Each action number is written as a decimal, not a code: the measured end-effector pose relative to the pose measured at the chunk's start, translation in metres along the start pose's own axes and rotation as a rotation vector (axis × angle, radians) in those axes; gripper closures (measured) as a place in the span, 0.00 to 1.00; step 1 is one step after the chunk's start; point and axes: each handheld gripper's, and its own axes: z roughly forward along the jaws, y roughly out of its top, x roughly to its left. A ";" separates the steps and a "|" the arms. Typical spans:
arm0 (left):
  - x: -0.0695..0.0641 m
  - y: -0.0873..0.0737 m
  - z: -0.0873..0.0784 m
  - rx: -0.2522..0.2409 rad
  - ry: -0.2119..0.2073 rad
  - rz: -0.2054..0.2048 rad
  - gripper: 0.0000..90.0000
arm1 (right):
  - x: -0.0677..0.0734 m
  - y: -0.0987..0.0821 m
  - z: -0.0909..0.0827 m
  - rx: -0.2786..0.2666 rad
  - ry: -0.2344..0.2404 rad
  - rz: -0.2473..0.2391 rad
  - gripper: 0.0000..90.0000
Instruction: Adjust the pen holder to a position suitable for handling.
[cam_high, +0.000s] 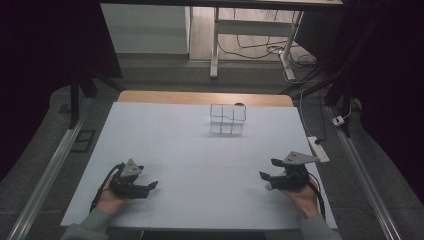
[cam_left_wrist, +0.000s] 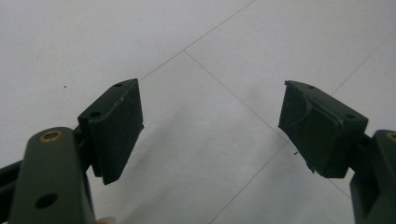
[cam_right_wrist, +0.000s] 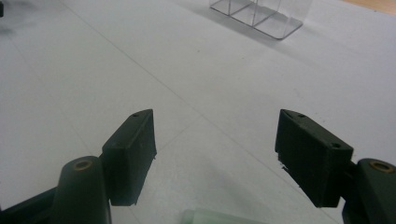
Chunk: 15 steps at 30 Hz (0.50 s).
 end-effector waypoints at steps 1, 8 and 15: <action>0.000 0.000 0.000 0.000 0.000 0.000 0.24 | -0.001 0.001 -0.001 -0.002 -0.004 0.005 0.32; 0.000 0.000 0.000 0.000 0.000 0.002 0.24 | -0.007 0.005 -0.007 -0.004 -0.031 0.019 0.32; 0.000 0.000 0.001 0.001 0.000 0.003 0.24 | -0.014 0.008 -0.014 -0.002 -0.060 0.037 0.32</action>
